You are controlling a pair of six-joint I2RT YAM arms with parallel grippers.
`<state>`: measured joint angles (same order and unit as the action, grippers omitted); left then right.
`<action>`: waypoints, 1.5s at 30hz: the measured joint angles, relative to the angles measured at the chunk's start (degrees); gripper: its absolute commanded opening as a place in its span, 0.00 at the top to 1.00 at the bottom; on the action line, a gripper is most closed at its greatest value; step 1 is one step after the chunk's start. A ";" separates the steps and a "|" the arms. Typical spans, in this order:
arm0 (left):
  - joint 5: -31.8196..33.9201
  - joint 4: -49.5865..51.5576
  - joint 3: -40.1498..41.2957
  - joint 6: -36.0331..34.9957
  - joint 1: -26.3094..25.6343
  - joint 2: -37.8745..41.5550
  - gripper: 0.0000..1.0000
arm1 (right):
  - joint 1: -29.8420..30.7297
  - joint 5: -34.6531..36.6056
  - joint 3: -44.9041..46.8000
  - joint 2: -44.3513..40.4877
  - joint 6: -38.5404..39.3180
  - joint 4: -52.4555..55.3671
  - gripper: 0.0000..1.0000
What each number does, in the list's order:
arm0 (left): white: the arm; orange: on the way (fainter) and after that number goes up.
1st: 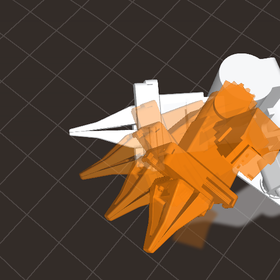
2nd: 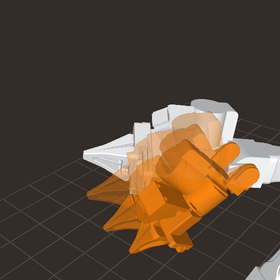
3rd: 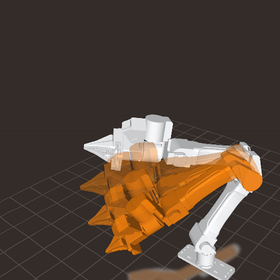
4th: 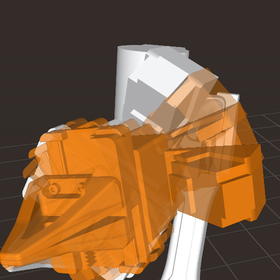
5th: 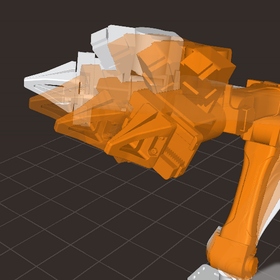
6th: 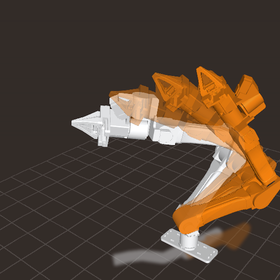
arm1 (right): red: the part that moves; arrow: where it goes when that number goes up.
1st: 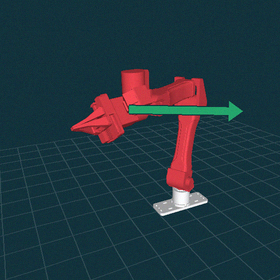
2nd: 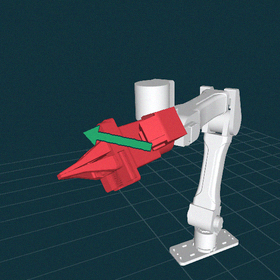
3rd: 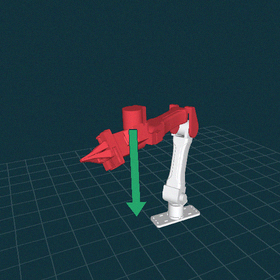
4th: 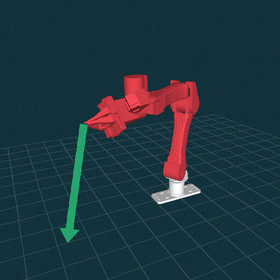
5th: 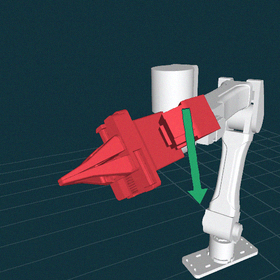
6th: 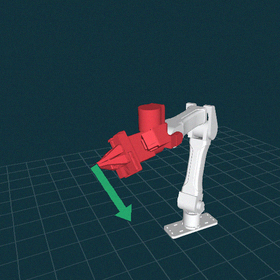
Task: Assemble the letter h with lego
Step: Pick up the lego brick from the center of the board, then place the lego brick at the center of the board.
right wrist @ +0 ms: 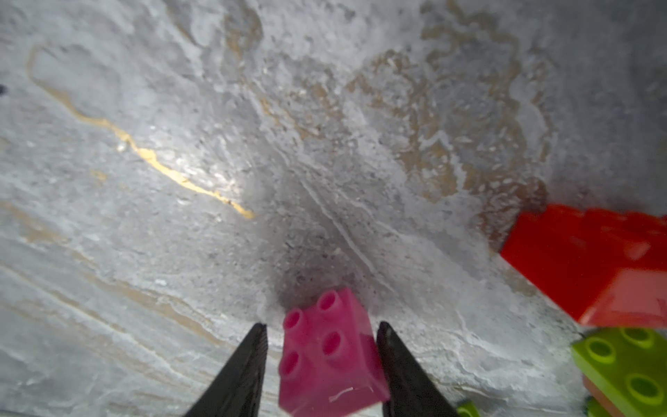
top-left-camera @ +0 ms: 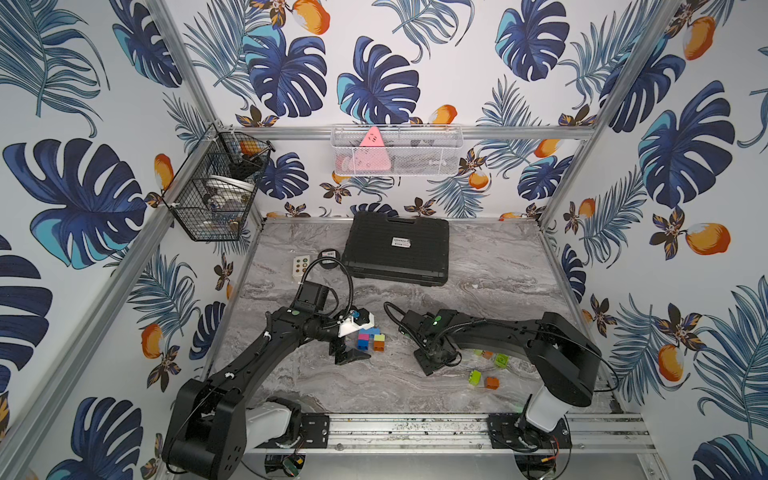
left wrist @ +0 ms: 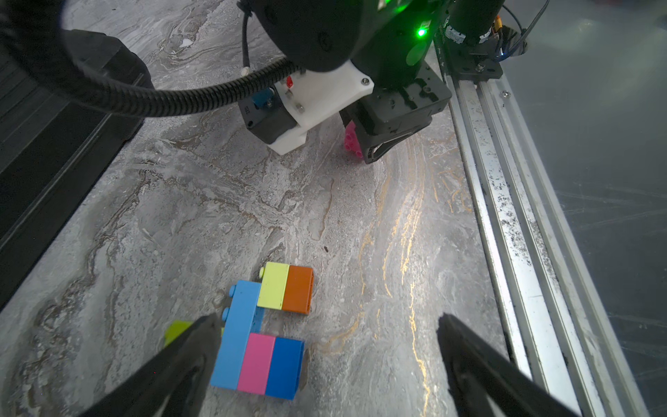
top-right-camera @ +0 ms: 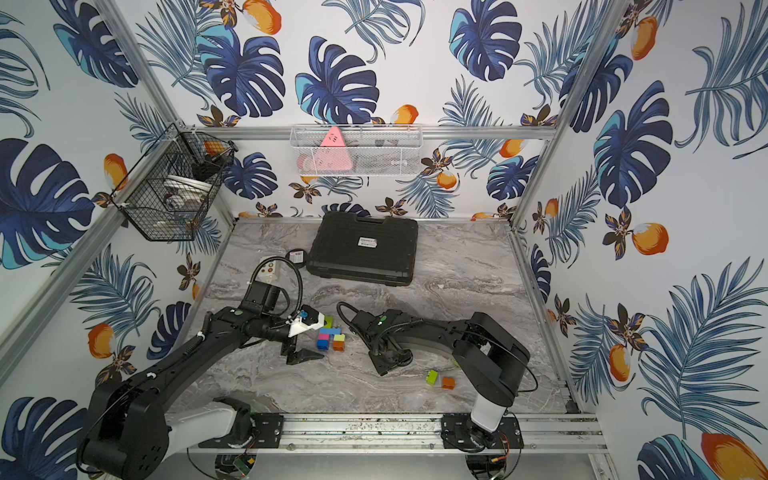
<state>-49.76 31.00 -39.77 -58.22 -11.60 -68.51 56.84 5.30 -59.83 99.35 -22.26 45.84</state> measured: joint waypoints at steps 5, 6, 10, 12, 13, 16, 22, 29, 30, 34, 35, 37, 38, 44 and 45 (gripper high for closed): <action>-0.11 0.07 0.07 0.02 0.81 0.39 0.01 | 0.00 -0.04 -0.68 0.48 0.90 -0.33 0.68; -0.13 0.07 0.07 0.02 0.94 0.37 0.01 | 0.00 0.00 -0.59 0.20 0.90 -0.55 0.70; -0.13 0.07 0.07 0.02 1.57 0.37 0.01 | -0.04 0.24 -0.20 -1.92 0.81 -2.25 0.72; -0.13 0.07 0.09 0.04 1.66 0.17 0.01 | -0.04 0.76 -0.04 -2.60 0.26 -4.20 0.72; -0.13 0.07 0.09 0.04 1.70 0.09 0.01 | -0.09 1.20 0.04 -2.75 -0.13 -5.18 0.72; -0.09 0.04 0.09 0.11 2.01 0.04 0.01 | -0.55 2.49 0.52 -2.89 -2.86 -9.79 0.72; 0.74 -0.48 0.59 1.14 2.27 -0.42 0.01 | -0.74 4.35 4.61 -2.40 -8.39 -26.47 0.71; 3.08 -2.01 1.60 1.31 2.32 -0.48 0.01 | -1.60 4.96 11.72 -2.62 -10.19 -40.39 0.66; 3.52 -2.36 1.79 1.33 2.32 -0.48 0.01 | -1.77 5.09 12.94 -3.10 -10.19 -42.03 0.65; 5.31 -4.02 2.58 1.60 2.32 -0.46 0.01 | -1.77 5.11 16.15 -4.35 -10.21 -46.07 0.57; 5.70 -4.39 2.78 1.70 2.32 -0.44 0.01 | -1.79 5.11 16.68 -4.63 -10.21 -46.47 0.53; 6.38 -4.96 3.13 1.75 2.32 -0.44 0.01 | -1.77 5.73 17.49 -5.33 -10.05 -45.97 0.47; 6.58 -5.33 3.32 1.86 2.32 -0.42 0.01 | -1.79 5.73 17.79 -5.90 -10.05 -45.57 0.44; 7.48 -6.12 3.82 2.67 2.32 -0.02 0.01 | -1.84 5.95 18.43 -9.07 -10.21 -39.45 0.38; 7.58 -6.16 3.89 2.73 2.32 0.07 0.01 | -1.84 5.99 18.10 -9.22 -10.21 -38.10 0.38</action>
<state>-42.17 24.84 -35.88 -55.48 -9.28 -68.45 55.00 11.29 -41.74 90.13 -32.47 7.75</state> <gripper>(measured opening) 0.987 0.616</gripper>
